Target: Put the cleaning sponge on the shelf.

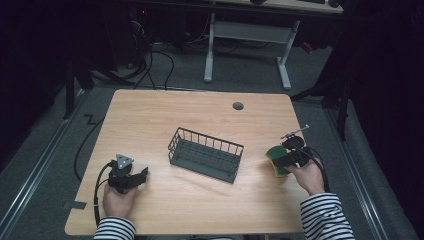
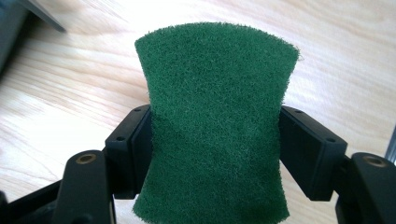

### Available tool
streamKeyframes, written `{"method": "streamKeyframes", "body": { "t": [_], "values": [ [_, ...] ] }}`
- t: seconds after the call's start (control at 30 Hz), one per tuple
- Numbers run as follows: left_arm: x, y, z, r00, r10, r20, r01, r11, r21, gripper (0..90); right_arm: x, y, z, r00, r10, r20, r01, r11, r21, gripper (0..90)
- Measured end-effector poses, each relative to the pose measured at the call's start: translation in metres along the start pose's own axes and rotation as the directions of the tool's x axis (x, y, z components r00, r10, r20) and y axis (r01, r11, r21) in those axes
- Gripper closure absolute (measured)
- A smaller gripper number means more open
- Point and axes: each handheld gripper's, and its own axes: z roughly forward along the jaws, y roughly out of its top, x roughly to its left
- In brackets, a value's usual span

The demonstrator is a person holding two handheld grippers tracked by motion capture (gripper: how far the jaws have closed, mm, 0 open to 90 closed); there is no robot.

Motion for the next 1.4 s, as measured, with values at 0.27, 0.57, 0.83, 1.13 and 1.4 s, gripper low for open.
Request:
{"method": "streamKeyframes", "body": {
  "t": [0.27, 0.57, 0.83, 1.13, 1.4],
  "values": [
    [0.0, 0.0, 0.0, 1.0, -0.002, -0.002, 0.002, 1.0, -0.001, 32.4, -0.001, -0.002, -0.01, 1.0, 0.005, -0.005, -0.006, 0.999, -0.05, 31.8],
    [-0.001, 0.0, 0.0, 1.0, -0.002, -0.002, 0.002, 1.0, 0.0, 32.4, 0.005, 0.006, -0.028, 0.9992, -0.031, -0.024, 0.028, 0.994, -0.102, 31.8],
    [-0.001, 0.0, 0.0, 1.0, -0.001, -0.002, 0.001, 1.0, 0.0, 32.4, 0.02, 0.019, -0.041, 0.994, -0.1, -0.044, 0.095, 0.989, -0.116, 31.9],
    [-0.001, 0.0, 0.0, 1.0, -0.002, -0.002, 0.002, 1.0, -0.001, 32.4, 0.03, 0.043, -0.052, 0.9842, -0.156, -0.084, 0.145, 0.982, -0.122, 31.9],
    [0.0, 0.0, 0.0, 1.0, -0.002, -0.002, 0.002, 1.0, 0.0, 32.4, 0.048, 0.066, -0.061, 0.9677, -0.236, -0.09, 0.223, 0.966, -0.13, 31.8]
  ]
}}
